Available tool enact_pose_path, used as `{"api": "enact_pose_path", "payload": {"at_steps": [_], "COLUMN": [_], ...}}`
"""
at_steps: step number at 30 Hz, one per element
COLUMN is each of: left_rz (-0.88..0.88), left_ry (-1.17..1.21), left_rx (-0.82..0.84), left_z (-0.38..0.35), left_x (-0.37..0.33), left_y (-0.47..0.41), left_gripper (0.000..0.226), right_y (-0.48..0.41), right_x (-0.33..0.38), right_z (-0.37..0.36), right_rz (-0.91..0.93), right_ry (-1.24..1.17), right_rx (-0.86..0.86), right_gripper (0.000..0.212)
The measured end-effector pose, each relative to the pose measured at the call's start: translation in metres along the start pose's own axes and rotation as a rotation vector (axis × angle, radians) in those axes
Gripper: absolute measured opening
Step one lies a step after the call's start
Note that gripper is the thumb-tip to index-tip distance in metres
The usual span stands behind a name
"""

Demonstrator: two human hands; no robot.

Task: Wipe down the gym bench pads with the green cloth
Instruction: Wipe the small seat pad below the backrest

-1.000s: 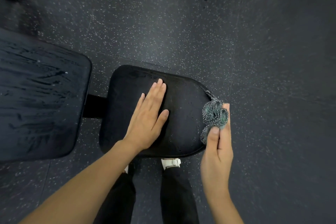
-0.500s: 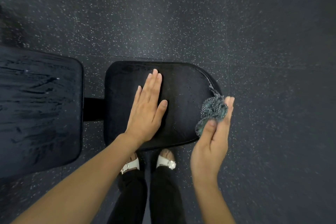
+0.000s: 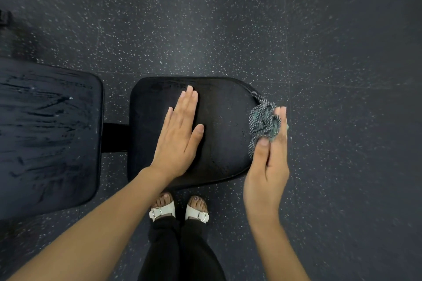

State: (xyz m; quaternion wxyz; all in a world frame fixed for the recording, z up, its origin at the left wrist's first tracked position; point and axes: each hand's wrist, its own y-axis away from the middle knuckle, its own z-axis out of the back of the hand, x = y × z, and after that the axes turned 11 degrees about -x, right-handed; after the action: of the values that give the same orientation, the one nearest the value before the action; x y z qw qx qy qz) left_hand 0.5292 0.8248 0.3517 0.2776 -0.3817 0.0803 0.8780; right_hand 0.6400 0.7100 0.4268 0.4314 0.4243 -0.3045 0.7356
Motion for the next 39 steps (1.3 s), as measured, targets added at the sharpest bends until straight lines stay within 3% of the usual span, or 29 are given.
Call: {"api": "enact_pose_path", "payload": {"at_steps": [9,15,21,33,39], "left_rz": [-0.016,-0.035,-0.085,-0.322,-0.453], "left_ry": [0.018,0.029,0.035,0.021,0.047], "left_rx": [-0.019,-0.026,-0.009,0.017,0.035], "left_z": [-0.002,-0.002,0.000,0.004,0.006], "left_x": [0.002,0.006,0.012,0.036,0.048], "left_y": [0.000,0.000,0.001,-0.005,-0.011], "left_gripper": [0.059,0.060,0.061,0.061,0.061], "right_y": [0.059,0.030,-0.002,0.043,0.064], "right_x": [-0.015,-0.014,-0.012,-0.022,-0.036], "right_z": [-0.006,0.000,-0.001,-0.026,-0.039], "right_rz": [0.120,0.159,0.056,0.233,0.300], "right_ry": [0.082,0.011,-0.061,-0.012,0.042], "right_rx": [-0.039,0.005,0.012,-0.243,-0.373], "right_gripper": [0.057,0.051,0.049,0.058,0.046]}}
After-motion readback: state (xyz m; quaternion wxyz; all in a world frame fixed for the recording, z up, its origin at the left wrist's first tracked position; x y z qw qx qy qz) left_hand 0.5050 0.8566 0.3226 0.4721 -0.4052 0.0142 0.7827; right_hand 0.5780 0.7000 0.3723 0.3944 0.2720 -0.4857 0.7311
